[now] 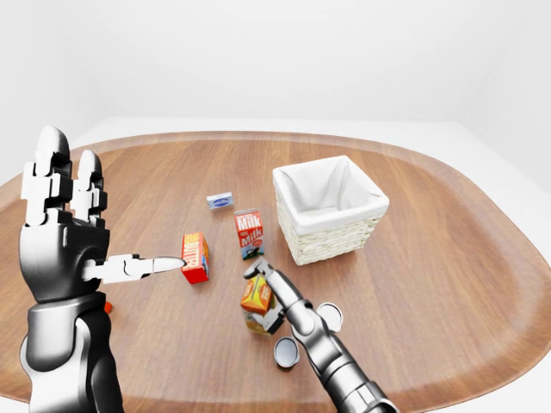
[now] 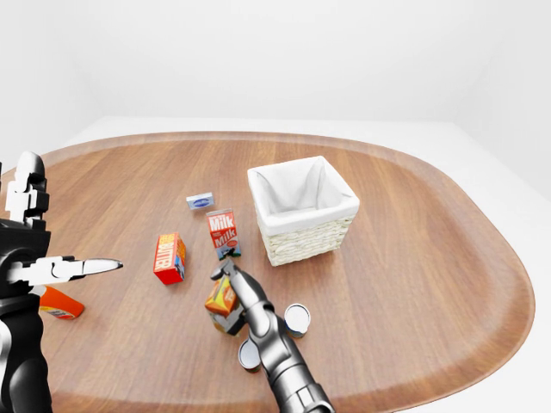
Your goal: Pick up the orange juice, and put it in the basket.
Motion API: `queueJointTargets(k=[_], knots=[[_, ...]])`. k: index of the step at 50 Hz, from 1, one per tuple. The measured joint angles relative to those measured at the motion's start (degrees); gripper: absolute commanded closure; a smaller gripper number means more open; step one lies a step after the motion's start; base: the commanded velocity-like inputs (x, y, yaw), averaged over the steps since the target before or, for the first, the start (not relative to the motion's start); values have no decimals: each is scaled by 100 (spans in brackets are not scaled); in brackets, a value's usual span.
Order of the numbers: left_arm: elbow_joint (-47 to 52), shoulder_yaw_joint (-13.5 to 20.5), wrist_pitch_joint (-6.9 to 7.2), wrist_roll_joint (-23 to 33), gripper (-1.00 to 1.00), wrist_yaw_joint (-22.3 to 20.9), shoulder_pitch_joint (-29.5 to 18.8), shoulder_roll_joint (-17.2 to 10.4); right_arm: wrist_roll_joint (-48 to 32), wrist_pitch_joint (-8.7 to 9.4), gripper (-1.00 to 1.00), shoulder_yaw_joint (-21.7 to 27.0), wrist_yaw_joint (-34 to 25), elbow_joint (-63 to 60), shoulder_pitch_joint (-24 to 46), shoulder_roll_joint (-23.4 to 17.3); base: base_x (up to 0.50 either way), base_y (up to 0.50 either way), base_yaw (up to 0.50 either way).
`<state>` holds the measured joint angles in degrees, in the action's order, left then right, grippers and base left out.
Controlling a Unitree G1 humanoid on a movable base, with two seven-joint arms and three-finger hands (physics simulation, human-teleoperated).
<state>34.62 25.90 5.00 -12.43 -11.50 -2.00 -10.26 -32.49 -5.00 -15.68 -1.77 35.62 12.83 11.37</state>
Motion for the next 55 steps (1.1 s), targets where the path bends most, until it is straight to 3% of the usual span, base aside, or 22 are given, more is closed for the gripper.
queueJointTargets(k=[28, 44, 55], knots=[[10, 5, 0, -19, -100, -15, 12, 3, -175, 0, 100, 35, 19, -262, 230, 1, 0, 0, 0], [30, 8, 0, -21, -100, -12, 12, 4, 6, 4, 100, -68, -309, -1264, 260, 85, 0, 0, 0], [22, 4, 0, -21, -100, -8, 4, 3, 8, 296, 100, -155, -558, -2059, 304, 108, 0, 0, 0]])
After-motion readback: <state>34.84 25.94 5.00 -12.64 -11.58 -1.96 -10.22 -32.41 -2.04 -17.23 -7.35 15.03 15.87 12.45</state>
